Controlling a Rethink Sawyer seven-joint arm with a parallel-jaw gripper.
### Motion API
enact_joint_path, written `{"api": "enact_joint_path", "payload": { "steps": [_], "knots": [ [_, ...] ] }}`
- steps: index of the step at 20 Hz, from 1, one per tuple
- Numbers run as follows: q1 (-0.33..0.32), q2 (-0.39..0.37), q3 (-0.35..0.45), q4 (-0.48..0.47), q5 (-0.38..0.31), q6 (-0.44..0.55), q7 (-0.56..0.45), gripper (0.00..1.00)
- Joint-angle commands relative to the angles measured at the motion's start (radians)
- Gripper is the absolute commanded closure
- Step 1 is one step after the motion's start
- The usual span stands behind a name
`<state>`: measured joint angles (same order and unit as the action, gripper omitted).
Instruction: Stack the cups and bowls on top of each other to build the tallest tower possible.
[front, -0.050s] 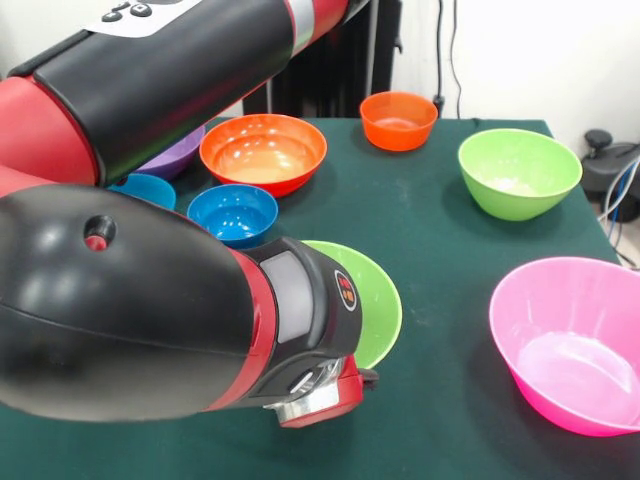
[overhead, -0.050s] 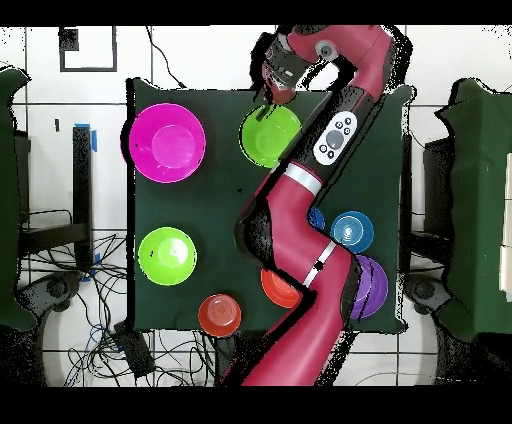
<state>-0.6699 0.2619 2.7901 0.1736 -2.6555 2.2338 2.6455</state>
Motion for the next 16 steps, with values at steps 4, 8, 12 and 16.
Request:
{"api": "enact_joint_path", "payload": {
  "steps": [4,8,12,16],
  "knots": [
    [0.028,-0.009,-0.162,-0.115,-0.024,0.077,-0.233,0.0],
    [0.027,-0.009,-0.16,-0.116,-0.025,0.074,-0.231,0.0],
    [0.026,-0.017,-0.154,-0.118,-0.021,0.078,-0.242,0.0],
    [0.019,-0.036,-0.144,-0.123,-0.011,0.078,-0.232,0.0]
  ]
}}
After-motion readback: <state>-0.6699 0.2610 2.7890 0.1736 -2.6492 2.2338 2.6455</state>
